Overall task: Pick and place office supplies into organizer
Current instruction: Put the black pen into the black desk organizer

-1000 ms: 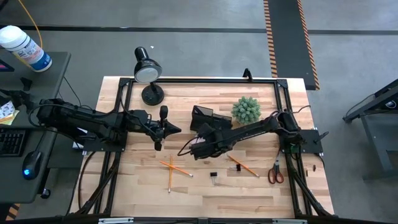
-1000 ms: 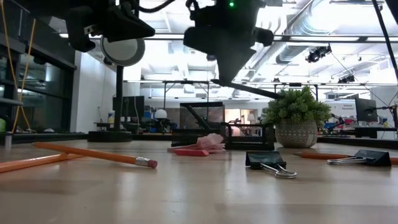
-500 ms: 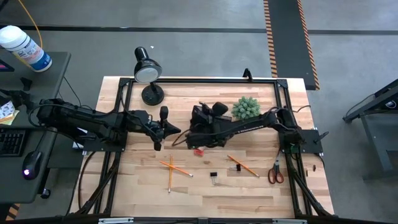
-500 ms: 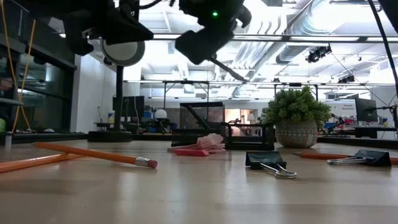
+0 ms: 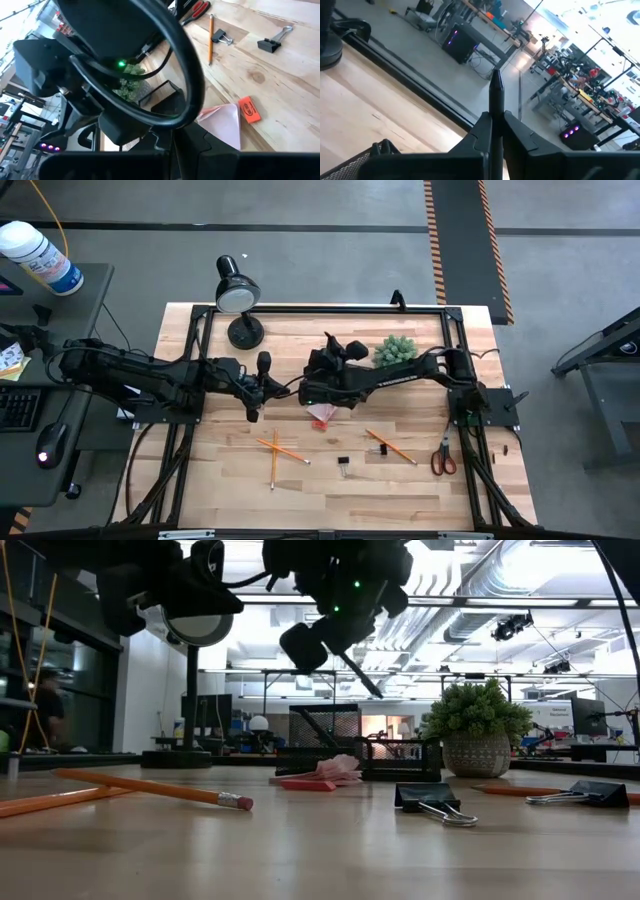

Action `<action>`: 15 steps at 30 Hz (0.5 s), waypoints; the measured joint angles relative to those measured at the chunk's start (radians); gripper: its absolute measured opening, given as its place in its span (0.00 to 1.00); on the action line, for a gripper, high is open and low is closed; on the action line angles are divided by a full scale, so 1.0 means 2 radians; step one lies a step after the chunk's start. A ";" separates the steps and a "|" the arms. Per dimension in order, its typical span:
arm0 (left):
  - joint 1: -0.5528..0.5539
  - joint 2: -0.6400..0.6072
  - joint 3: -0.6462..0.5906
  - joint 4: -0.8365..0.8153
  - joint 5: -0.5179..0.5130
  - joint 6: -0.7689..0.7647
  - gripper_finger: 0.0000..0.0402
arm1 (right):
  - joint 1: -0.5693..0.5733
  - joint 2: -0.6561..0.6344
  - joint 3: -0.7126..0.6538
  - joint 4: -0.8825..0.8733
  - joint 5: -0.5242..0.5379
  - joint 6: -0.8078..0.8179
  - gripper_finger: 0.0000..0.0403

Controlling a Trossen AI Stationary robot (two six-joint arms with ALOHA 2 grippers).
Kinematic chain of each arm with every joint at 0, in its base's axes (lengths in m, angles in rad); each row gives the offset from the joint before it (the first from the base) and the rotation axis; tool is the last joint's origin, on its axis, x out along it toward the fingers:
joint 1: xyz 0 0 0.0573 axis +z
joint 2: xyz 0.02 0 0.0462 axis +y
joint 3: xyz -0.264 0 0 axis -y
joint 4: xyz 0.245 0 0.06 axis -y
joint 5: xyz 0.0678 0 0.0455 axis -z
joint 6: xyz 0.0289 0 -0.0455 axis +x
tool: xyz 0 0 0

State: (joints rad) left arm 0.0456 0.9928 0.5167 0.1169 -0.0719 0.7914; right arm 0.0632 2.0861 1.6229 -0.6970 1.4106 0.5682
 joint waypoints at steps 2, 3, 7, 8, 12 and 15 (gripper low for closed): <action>0.000 0.000 0.000 0.002 0.000 0.003 0.01 | -0.002 0.000 -0.008 0.019 0.000 0.001 0.04; 0.000 0.000 0.000 0.001 0.000 0.004 0.01 | -0.003 0.000 -0.011 0.027 0.000 -0.001 0.04; 0.000 0.000 0.000 0.004 0.000 0.004 0.01 | -0.004 0.000 -0.007 0.045 0.001 -0.010 0.04; 0.000 0.000 0.000 0.005 0.000 0.004 0.01 | -0.004 0.000 -0.005 0.047 0.001 -0.010 0.04; 0.000 0.000 0.000 0.005 0.000 0.004 0.01 | -0.004 0.000 -0.004 0.068 -0.006 -0.008 0.04; 0.000 0.000 0.000 0.005 0.000 0.004 0.01 | -0.003 0.000 -0.006 0.096 -0.014 0.005 0.04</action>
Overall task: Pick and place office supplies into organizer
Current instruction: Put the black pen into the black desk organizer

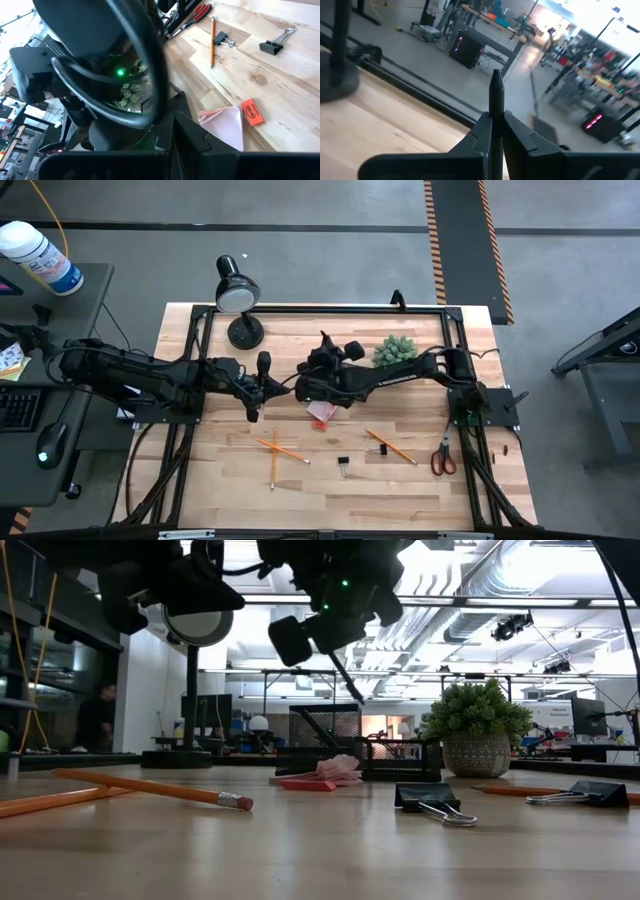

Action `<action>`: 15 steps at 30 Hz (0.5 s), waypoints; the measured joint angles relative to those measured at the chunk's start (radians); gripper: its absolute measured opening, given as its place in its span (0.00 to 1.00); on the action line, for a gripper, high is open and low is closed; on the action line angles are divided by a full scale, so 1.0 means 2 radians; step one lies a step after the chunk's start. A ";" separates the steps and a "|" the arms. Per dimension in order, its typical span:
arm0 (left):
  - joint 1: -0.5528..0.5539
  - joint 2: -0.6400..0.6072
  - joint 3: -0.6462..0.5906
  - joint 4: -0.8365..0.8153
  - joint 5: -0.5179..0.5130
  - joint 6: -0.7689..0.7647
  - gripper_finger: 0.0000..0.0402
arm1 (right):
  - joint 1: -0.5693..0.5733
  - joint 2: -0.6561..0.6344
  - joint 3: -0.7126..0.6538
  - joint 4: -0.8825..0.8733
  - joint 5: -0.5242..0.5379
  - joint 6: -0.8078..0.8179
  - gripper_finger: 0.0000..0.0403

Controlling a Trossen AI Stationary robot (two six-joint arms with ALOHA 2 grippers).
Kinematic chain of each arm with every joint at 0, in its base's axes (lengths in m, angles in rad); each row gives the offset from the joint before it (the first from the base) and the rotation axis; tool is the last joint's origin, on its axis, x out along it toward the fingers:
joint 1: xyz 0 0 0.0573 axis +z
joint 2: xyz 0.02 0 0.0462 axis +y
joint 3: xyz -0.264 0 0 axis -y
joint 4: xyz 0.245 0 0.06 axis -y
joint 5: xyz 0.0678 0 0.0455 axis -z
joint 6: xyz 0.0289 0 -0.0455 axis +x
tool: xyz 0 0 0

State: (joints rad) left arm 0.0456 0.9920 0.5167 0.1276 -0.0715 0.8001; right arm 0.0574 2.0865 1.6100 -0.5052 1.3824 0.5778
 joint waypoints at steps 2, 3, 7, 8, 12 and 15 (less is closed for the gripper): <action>0.000 0.000 0.000 0.000 0.000 0.000 0.01 | 0.000 0.000 -0.010 0.034 0.003 -0.015 0.04; 0.000 0.000 0.000 0.000 0.000 0.000 0.01 | 0.000 0.000 -0.013 0.045 0.003 -0.023 0.04; 0.000 0.000 0.000 -0.001 0.000 0.000 0.01 | -0.004 0.001 -0.022 0.091 -0.007 -0.031 0.04; 0.000 0.000 0.000 -0.001 0.000 0.000 0.01 | -0.006 0.001 -0.026 0.101 -0.011 -0.031 0.04; 0.000 0.000 0.000 -0.002 0.000 0.000 0.01 | -0.011 0.001 -0.034 0.118 -0.026 -0.031 0.04; 0.000 0.000 0.000 -0.002 0.000 0.000 0.01 | -0.013 0.001 -0.036 0.118 -0.028 -0.031 0.06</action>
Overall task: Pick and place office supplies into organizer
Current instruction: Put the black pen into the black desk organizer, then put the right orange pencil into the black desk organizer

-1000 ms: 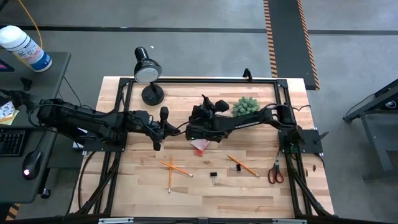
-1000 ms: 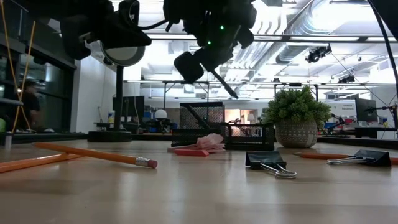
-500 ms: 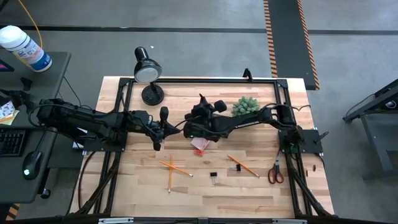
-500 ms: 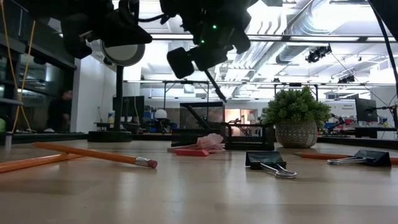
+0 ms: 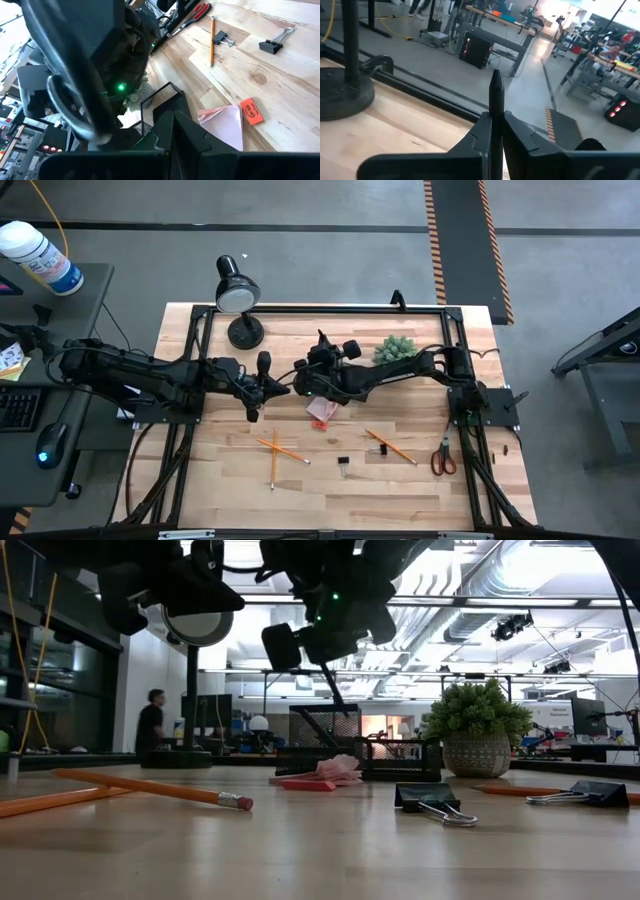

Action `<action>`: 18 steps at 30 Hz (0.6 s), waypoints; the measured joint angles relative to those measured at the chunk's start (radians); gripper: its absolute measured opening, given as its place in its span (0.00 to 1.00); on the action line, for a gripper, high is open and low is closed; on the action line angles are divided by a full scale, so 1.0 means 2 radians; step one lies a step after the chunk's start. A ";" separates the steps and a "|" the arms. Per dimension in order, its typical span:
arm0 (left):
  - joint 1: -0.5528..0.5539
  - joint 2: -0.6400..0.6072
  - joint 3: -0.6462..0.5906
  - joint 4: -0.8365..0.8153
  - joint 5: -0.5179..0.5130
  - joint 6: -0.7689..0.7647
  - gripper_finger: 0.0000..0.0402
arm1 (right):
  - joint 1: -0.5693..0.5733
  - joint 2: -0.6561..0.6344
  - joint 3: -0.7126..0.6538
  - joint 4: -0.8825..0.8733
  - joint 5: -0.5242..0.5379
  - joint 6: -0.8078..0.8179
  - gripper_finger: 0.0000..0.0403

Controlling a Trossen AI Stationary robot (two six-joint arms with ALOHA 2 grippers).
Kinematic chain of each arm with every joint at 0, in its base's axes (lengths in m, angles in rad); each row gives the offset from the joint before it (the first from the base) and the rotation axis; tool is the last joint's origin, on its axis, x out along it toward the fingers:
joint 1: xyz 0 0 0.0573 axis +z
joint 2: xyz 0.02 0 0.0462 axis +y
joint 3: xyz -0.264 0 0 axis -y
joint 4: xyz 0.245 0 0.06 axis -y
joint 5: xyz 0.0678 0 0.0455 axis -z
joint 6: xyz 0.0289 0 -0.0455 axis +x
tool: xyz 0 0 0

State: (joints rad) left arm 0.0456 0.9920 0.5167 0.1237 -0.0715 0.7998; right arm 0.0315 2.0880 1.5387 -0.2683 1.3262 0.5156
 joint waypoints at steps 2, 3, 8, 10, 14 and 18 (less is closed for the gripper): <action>0.000 0.000 0.000 0.000 0.000 0.000 0.01 | 0.000 0.000 0.000 0.002 -0.004 0.000 0.10; 0.000 0.000 0.000 0.000 0.000 0.000 0.01 | 0.000 0.000 0.000 0.002 -0.009 0.000 0.13; 0.000 0.000 0.000 0.000 0.000 0.000 0.01 | 0.000 0.000 0.000 0.002 -0.024 0.000 0.26; 0.000 0.000 0.000 0.000 0.000 0.000 0.01 | 0.000 0.000 0.000 0.002 -0.027 0.001 0.30; 0.000 0.000 0.000 0.000 0.000 0.000 0.01 | 0.001 0.000 0.000 0.002 -0.027 -0.012 0.35; 0.000 0.000 0.000 0.000 0.000 0.000 0.01 | 0.008 0.000 0.000 0.000 -0.025 -0.023 0.38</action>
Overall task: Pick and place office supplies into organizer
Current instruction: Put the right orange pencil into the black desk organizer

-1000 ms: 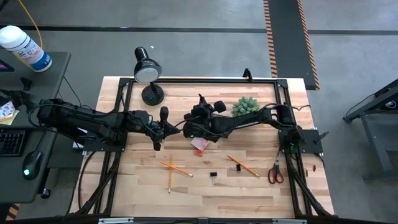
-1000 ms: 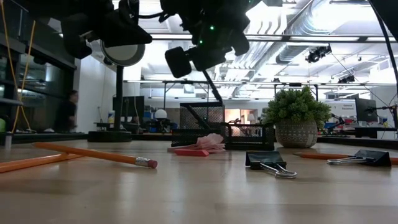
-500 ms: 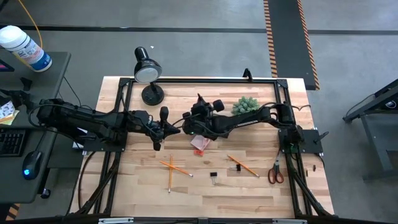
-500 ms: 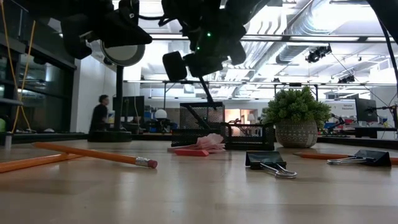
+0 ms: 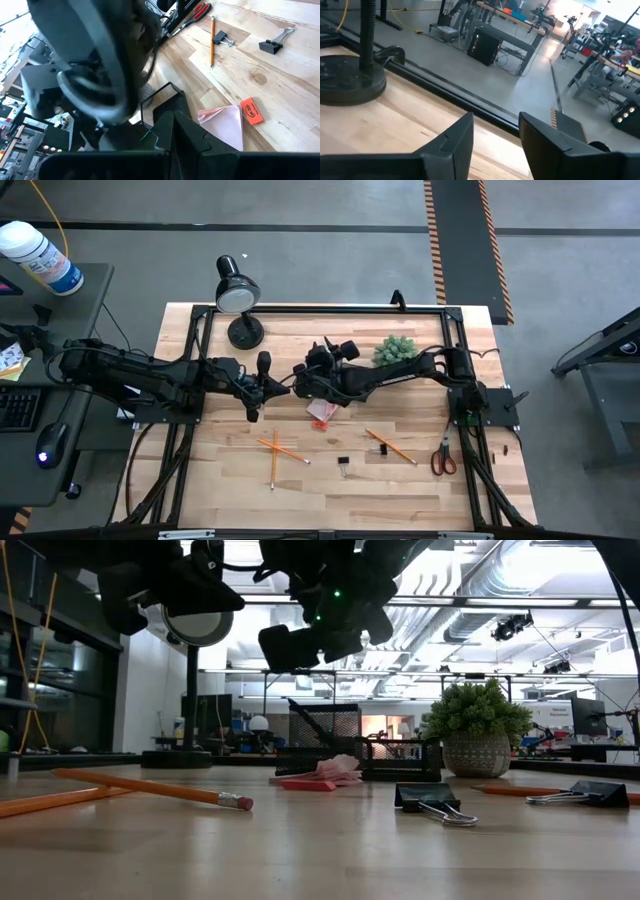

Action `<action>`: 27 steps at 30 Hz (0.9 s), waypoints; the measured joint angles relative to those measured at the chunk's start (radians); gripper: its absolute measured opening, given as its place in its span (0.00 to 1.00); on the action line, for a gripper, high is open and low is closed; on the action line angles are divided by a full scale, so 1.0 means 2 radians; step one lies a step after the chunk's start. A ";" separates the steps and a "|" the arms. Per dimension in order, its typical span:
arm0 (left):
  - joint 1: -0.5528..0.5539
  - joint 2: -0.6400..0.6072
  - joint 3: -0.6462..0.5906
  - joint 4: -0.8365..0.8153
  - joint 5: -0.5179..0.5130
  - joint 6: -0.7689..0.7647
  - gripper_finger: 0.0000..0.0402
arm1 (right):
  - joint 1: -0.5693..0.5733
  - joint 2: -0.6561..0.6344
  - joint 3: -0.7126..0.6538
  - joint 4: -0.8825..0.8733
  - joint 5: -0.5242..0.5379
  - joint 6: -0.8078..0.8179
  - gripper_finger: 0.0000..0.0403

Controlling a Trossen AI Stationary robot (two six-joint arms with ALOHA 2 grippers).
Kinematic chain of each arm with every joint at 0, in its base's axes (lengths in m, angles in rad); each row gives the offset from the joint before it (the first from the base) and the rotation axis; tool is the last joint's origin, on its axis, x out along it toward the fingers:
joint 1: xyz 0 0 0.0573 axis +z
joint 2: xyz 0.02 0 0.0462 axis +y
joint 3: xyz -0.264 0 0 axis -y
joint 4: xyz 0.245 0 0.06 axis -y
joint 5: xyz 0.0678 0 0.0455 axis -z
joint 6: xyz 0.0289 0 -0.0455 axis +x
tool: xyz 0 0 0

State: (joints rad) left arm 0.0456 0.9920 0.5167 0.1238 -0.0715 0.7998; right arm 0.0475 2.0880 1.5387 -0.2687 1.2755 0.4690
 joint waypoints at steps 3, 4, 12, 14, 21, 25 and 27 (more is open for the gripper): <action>0.000 0.000 0.000 0.000 0.000 0.002 0.01 | 0.009 0.000 0.000 -0.005 0.004 -0.002 0.38; 0.000 0.000 0.000 0.001 0.000 0.002 0.01 | 0.012 0.000 0.000 -0.007 0.007 -0.003 0.37; 0.000 0.000 0.000 0.005 0.000 -0.008 0.01 | 0.056 -0.009 0.000 -0.052 0.029 0.001 0.34; 0.000 0.000 0.000 0.005 0.000 -0.010 0.01 | 0.069 -0.016 0.000 -0.066 0.030 0.001 0.34; 0.000 0.000 0.000 0.005 0.000 -0.010 0.01 | 0.114 -0.028 0.000 -0.189 0.014 0.049 0.34; 0.000 0.000 0.000 0.019 0.000 -0.010 0.01 | 0.137 -0.029 0.000 -0.265 -0.016 0.084 0.34; 0.000 0.000 0.000 0.027 0.000 -0.010 0.01 | 0.148 -0.029 0.000 -0.301 -0.030 0.103 0.34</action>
State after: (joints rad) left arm 0.0452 0.9920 0.5171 0.1775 -0.0711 0.7792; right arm 0.3432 2.0304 1.5391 -0.8697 1.2157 0.6758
